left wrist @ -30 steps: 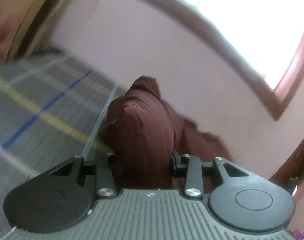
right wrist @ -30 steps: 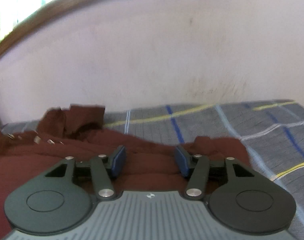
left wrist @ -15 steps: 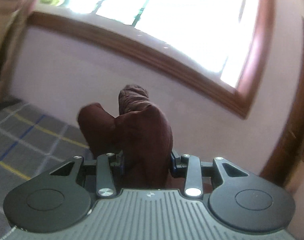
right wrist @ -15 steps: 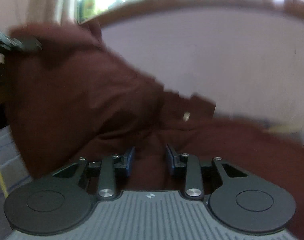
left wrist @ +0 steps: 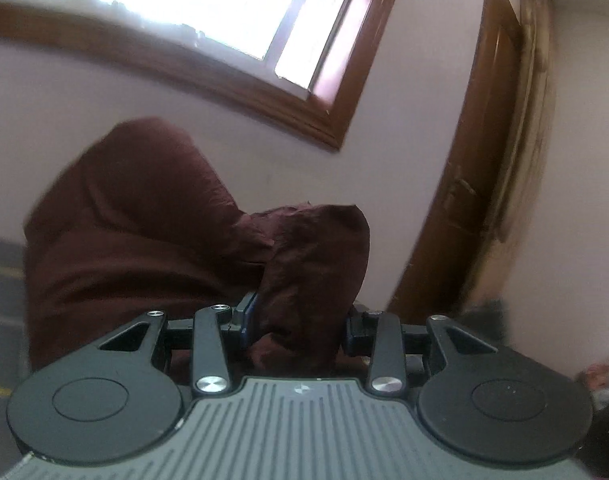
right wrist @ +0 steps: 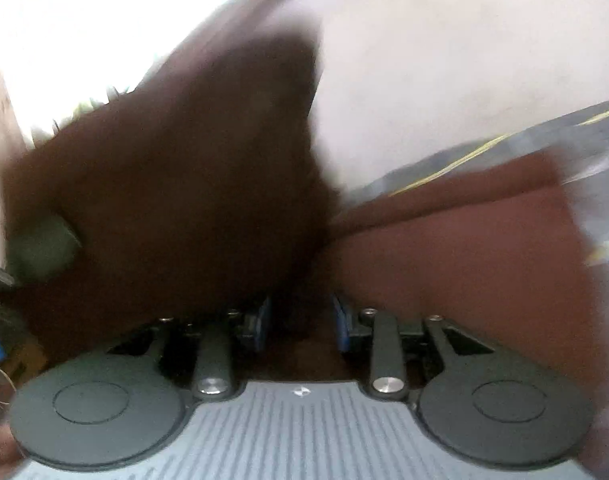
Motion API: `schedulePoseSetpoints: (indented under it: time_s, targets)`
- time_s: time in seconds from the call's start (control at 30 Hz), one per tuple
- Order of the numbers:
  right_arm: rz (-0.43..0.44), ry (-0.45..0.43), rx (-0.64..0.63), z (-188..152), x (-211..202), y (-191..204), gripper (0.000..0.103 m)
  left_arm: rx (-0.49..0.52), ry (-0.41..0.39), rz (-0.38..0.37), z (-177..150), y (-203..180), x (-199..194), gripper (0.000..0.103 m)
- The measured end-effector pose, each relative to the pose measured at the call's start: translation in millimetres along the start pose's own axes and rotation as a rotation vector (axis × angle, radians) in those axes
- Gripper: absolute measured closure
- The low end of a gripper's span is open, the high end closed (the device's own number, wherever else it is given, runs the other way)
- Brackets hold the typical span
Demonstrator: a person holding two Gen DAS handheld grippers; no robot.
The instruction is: Fold large clothes
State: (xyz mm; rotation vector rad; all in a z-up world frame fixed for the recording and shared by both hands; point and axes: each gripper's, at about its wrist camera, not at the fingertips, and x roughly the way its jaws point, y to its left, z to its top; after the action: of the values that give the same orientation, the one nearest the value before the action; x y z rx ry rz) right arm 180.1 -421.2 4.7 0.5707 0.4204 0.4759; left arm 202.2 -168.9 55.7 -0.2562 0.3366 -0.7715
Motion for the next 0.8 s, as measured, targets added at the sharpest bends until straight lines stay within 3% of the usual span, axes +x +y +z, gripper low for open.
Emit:
schedulePoseSetpoints:
  time_s: [0.03,0.07,0.1,0.17,0.27,0.4,0.47,0.53,0.6,0.63,0.67,0.7,0.73,0.8]
  targets:
    - [-0.012,-0.04,0.035,3,-22,-14,0.062,-0.006,0.012,-0.009,-6,1,6,0.064]
    - [-0.024,-0.077,0.075,6,-42,-28,0.049,-0.01,0.02,-0.014,-11,0,10,0.064]
    - [-0.025,-0.111,0.123,10,-60,-41,0.043,-0.013,0.027,-0.019,-16,-5,11,0.064]
    - [0.01,-0.161,0.218,19,-85,-58,0.042,0.006,0.042,-0.03,-29,-17,16,0.064]
    - [0.064,-0.146,0.263,39,-92,-53,0.016,0.046,0.065,-0.053,-49,-28,24,0.063]
    - [-0.061,-0.112,0.05,68,-85,-13,0.015,0.124,0.093,-0.073,-67,-46,29,0.058]
    - [-0.078,-0.109,-0.084,87,-73,16,0.015,0.106,0.092,-0.079,-71,-44,29,0.058]
    - [-0.045,-0.052,-0.151,104,-49,43,0.015,0.093,0.095,-0.08,-70,-41,32,0.057]
    - [-0.104,0.024,-0.227,114,-9,65,0.015,0.101,0.094,-0.079,-70,-42,32,0.056]
    - [-0.11,0.069,-0.263,116,13,72,0.017,0.103,0.091,-0.08,-68,-40,31,0.056]
    - [-0.094,0.128,-0.278,115,36,76,0.032,0.108,0.09,-0.078,-69,-40,31,0.055]
    - [-0.083,0.174,-0.281,111,53,80,0.063,0.117,0.089,-0.077,-70,-40,29,0.052]
    - [-0.103,0.202,-0.316,106,64,86,0.066,0.126,0.085,-0.074,-69,-47,32,0.05]
    - [-0.153,0.191,-0.445,96,63,103,0.081,0.107,0.068,-0.082,-62,-44,16,0.041]
